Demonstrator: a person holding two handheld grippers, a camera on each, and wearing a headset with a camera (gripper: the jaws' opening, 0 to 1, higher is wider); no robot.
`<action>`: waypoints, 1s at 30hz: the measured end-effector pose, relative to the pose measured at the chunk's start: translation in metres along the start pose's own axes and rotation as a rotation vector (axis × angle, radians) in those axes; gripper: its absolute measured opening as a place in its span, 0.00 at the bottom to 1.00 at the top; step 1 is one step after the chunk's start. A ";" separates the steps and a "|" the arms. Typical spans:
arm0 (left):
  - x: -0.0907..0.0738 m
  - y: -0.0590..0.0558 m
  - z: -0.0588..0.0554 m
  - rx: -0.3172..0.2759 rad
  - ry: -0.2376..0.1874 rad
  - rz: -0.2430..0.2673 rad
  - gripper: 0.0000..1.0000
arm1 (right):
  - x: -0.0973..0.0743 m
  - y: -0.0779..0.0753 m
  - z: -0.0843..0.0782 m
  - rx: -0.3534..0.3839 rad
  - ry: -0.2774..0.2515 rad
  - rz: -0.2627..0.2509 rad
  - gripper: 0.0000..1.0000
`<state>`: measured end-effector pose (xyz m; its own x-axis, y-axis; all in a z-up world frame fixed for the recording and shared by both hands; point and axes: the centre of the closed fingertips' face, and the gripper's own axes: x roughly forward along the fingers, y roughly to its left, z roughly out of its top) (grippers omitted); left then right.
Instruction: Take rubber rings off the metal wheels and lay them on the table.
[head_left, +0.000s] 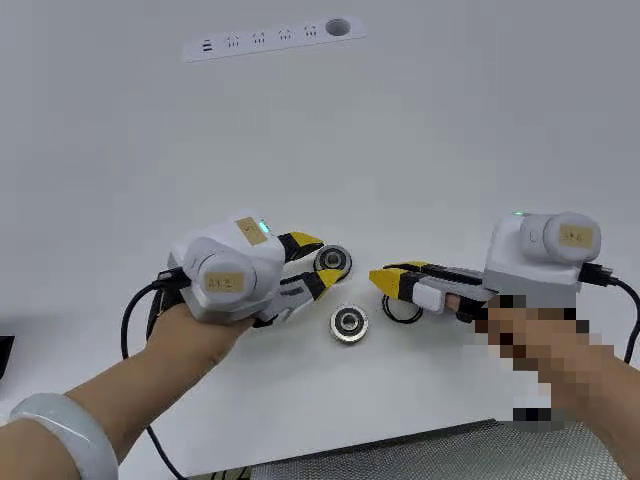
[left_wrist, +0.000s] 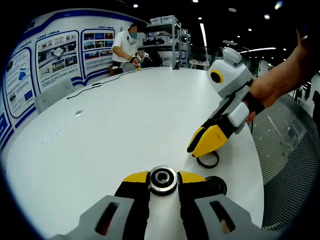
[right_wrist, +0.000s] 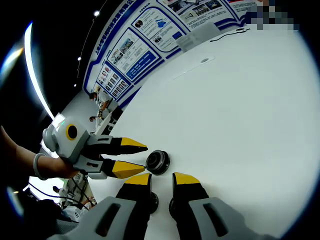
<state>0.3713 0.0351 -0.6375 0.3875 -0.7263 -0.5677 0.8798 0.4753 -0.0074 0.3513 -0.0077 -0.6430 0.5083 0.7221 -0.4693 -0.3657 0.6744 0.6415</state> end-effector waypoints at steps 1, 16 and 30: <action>0.001 0.000 0.000 0.005 0.006 0.000 0.22 | 0.000 0.000 0.000 0.000 0.000 0.000 0.18; 0.009 0.000 -0.010 0.014 0.064 -0.011 0.16 | 0.007 -0.001 0.001 0.020 -0.004 0.009 0.18; 0.009 0.002 -0.010 0.001 0.059 -0.014 0.14 | 0.026 0.000 0.007 0.051 0.000 0.035 0.18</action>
<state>0.3739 0.0347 -0.6509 0.3583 -0.7020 -0.6155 0.8853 0.4648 -0.0147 0.3700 0.0106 -0.6510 0.4957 0.7452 -0.4460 -0.3428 0.6398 0.6879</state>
